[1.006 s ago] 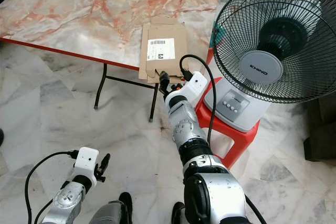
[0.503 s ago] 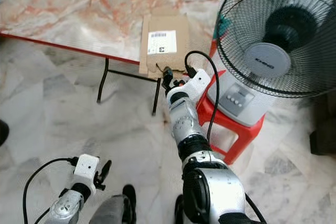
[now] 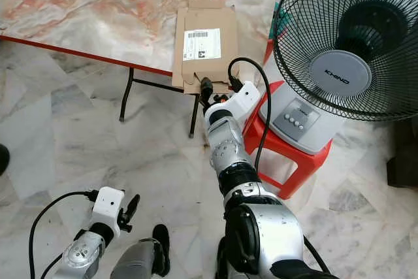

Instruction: Picking trash to rubbish bin

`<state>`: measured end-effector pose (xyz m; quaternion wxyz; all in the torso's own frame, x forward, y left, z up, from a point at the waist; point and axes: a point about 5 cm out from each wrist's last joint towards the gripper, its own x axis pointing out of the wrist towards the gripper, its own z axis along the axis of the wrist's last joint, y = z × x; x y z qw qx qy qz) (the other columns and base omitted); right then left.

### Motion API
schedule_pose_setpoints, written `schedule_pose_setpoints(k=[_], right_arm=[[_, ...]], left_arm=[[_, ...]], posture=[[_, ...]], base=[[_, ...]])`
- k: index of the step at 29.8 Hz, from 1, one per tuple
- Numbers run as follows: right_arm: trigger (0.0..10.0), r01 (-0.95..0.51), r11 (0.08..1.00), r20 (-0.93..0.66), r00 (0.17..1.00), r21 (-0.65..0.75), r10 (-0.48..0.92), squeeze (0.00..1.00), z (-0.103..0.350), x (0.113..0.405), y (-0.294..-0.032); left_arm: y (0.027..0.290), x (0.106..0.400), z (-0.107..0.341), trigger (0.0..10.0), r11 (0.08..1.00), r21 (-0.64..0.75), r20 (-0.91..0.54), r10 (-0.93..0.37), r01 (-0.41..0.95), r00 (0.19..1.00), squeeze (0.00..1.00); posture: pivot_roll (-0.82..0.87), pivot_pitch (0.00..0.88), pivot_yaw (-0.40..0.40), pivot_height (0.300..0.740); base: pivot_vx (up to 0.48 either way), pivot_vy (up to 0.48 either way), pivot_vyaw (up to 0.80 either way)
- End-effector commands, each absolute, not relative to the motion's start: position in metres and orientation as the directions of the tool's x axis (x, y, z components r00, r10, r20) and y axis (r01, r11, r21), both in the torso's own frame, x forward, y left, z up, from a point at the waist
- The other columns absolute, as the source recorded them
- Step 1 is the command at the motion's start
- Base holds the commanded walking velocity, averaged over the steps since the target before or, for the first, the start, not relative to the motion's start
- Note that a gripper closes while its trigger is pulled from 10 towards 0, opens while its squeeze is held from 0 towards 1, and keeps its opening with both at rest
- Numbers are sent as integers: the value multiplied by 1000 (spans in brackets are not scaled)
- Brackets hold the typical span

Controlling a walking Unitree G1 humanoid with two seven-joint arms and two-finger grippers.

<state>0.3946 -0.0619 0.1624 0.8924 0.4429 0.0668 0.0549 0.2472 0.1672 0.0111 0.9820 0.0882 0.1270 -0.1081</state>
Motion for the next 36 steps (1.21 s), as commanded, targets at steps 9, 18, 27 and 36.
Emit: schedule_pose_setpoints(k=[9,18,27,36], right_arm=[[0,-81,507,-72,959,858,276,0,162,378,-4],[0,-91,499,-61,958,862,279,0,164,379,-3],[0,-96,495,-53,959,864,278,0,164,379,-4],[0,-97,494,-49,960,864,276,0,163,380,-7]], left_arm=[[168,240,4,10000,957,144,-317,-195,251,928,0],[168,241,4,10000,957,144,-320,-197,253,927,0],[168,242,4,10000,955,145,-324,-202,259,924,0],[168,246,5,10000,954,146,-321,-205,263,924,0]], posture=[[186,338,21,740],[188,334,23,740],[187,327,26,740],[182,312,29,740]], base=[[0,0,0],[0,0,0],[0,0,0],[0,0,0]])
